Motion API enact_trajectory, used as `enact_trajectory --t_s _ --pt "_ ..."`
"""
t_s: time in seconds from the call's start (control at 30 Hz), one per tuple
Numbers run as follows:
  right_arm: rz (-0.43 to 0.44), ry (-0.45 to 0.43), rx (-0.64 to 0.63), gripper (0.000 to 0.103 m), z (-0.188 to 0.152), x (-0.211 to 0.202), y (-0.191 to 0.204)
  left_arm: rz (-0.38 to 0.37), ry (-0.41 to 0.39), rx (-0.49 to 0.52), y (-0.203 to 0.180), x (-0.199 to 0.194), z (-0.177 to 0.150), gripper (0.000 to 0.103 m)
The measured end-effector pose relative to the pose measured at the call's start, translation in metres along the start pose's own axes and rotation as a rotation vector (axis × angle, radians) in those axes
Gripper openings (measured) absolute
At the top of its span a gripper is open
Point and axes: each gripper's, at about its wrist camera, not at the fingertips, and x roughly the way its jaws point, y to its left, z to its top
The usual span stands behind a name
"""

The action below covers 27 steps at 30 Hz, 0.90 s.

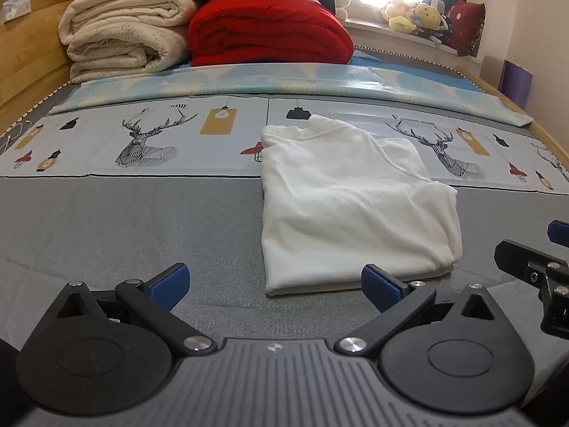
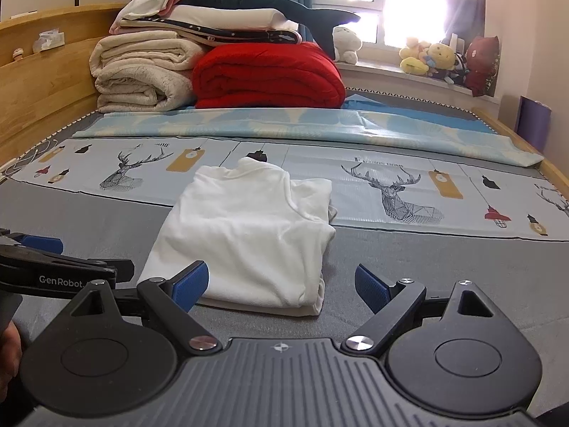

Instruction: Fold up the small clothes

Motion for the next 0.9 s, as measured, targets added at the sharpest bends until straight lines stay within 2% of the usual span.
enact_trajectory --t_s 0.9 --pt "-0.009 0.000 0.005 0.090 -0.0006 0.0000 0.0000 0.001 -0.002 0.011 -0.0024 0.0014 -0.0008 0.103"
